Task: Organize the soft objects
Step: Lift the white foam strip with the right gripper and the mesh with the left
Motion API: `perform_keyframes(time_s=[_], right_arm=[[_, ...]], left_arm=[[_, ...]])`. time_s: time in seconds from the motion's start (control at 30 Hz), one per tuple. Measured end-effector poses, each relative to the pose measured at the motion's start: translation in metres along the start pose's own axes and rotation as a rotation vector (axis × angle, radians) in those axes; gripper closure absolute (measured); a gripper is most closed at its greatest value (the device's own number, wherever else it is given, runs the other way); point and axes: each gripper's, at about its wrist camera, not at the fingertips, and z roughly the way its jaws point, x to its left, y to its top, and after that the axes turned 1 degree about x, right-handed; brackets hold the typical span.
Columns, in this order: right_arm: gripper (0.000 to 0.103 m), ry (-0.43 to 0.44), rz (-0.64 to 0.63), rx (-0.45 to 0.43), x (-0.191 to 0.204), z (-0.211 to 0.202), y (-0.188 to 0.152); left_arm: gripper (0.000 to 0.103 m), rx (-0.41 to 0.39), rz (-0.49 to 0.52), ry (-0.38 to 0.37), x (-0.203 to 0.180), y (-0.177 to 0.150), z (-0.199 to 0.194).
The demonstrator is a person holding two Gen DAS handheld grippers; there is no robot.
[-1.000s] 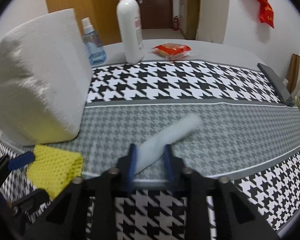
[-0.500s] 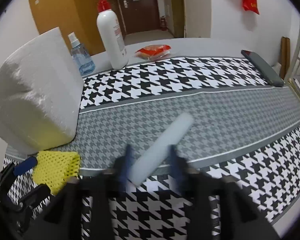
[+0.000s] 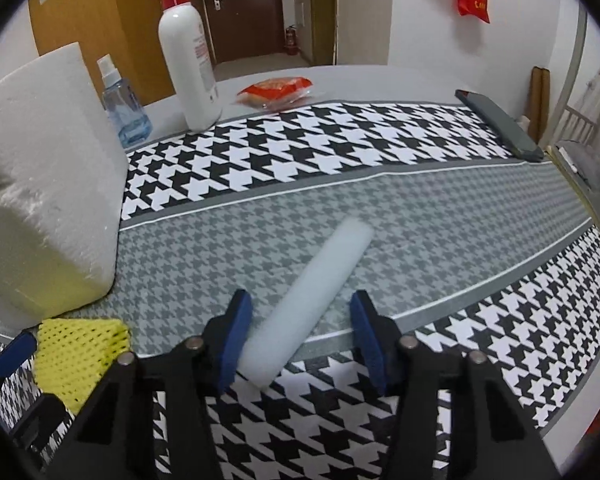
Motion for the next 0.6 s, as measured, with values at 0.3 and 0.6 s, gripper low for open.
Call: perform_keyframes(time_s=[0.3, 0.6], right_arm=[[0.084, 0.059, -0.012, -0.043, -0.013, -0.012, 0.002], [0.084, 0.190, -0.038, -0.089, -0.020, -0.037, -0.004]], left_arm=[[0.017, -0.006, 0.021, 0.029, -0.006, 0.000, 0.000], [0.017, 0.027, 0.019, 0.075, -0.017, 0.001, 0.014]])
